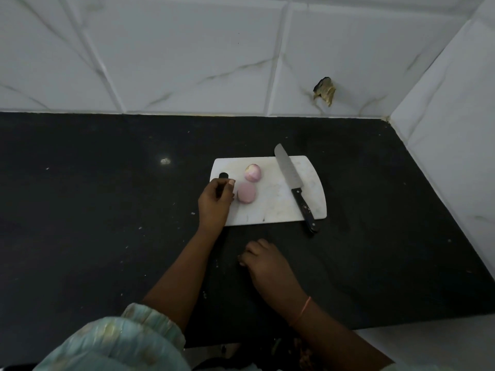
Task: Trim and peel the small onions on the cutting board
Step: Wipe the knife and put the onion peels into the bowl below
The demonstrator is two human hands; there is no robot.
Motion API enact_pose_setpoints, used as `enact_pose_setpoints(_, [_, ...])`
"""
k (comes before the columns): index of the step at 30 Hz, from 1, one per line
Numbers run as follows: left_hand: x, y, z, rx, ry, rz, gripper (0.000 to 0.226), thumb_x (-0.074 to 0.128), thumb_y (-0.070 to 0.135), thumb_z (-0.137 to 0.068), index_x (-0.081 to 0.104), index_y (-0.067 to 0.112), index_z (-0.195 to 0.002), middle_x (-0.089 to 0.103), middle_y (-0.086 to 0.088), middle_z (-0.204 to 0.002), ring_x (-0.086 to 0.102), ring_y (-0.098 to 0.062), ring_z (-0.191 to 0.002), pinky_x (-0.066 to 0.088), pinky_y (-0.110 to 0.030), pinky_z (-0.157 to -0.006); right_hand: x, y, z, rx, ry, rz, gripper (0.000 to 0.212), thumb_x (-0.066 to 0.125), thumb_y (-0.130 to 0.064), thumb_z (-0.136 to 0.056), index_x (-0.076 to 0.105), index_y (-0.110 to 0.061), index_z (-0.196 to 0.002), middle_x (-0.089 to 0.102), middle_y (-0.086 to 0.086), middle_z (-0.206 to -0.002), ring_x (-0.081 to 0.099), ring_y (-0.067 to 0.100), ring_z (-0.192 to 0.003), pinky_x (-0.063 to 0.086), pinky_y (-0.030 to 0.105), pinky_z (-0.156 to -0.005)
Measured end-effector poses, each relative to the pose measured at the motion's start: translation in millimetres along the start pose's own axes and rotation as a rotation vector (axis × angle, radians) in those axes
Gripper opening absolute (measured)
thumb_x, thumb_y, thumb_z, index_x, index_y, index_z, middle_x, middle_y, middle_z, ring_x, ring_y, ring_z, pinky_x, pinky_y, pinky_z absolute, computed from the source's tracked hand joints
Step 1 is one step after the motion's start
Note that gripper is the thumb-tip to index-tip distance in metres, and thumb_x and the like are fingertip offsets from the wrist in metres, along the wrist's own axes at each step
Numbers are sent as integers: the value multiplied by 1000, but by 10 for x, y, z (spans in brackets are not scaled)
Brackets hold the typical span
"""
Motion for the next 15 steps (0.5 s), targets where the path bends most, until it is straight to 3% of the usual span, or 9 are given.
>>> enact_pose_setpoints(2, [-37, 5, 16, -14, 7, 61, 20, 60, 28, -97, 69, 12, -105, 71, -6, -91, 67, -15, -77, 57, -33, -71, -24, -31, -47, 10, -4, 22, 18, 49, -19, -80, 64, -18, -71, 59, -1, -78, 56, 17, -71, 47, 27, -59])
enact_pose_setpoints(4, [-83, -4, 65, -8, 23, 112, 21, 58, 28, -98, 68, 11, -104, 70, -9, -88, 65, -15, -74, 54, -29, -69, -10, -63, -77, 30, -40, 62, 2, 66, -14, -73, 65, -16, -73, 61, 1, -78, 59, 19, -70, 49, 29, -59])
enact_pose_setpoints(6, [-128, -48, 137, -8, 33, 137, 19, 58, 28, -98, 69, 12, -101, 69, -10, -84, 65, -16, -73, 56, -31, -73, 21, -85, -69, 74, -75, 114, 14, 76, -14, -67, 66, -16, -77, 62, 2, -80, 60, 19, -71, 51, 31, -59])
enact_pose_setpoints(8, [-179, -86, 215, -20, 34, 152, 18, 58, 27, -98, 69, 13, -100, 71, -3, -85, 67, -13, -77, 57, -32, -77, 22, -96, -57, 99, -103, 167, 9, 65, -15, -73, 66, -16, -82, 61, 2, -83, 60, 20, -74, 50, 32, -62])
enact_pose_setpoints(10, [-257, -82, 260, -45, 38, 162, 15, 58, 24, -98, 70, 14, -101, 72, 5, -87, 67, -9, -78, 57, -29, -76, 0, -59, -75, 156, -160, 132, 18, 49, -11, -80, 61, -15, -91, 57, 3, -93, 56, 22, -85, 46, 35, -72])
enact_pose_setpoints(13, [-458, -83, 284, -114, 46, 131, 15, 59, 24, -97, 70, 16, -105, 72, 1, -95, 68, -12, -82, 57, -29, -76, -122, 74, -103, 374, -250, -247, 15, 46, -5, -89, 54, -17, -91, 53, -2, -97, 51, 19, -94, 39, 31, -79])
enact_pose_setpoints(15, [-626, -90, 282, -156, 11, 62, 15, 59, 23, -97, 70, 19, -106, 72, -1, -98, 68, -17, -86, 58, -31, -79, -226, 208, -57, 598, -180, -587, 10, 49, -10, -95, 57, -15, -91, 58, -2, -94, 56, 13, -88, 43, 23, -75])
Point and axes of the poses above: each hand's wrist, its own z-axis away from the middle knuckle, its own x-axis out of the palm, y = z × x, the point moved 5 cm from there along -z, towards the middle knuckle
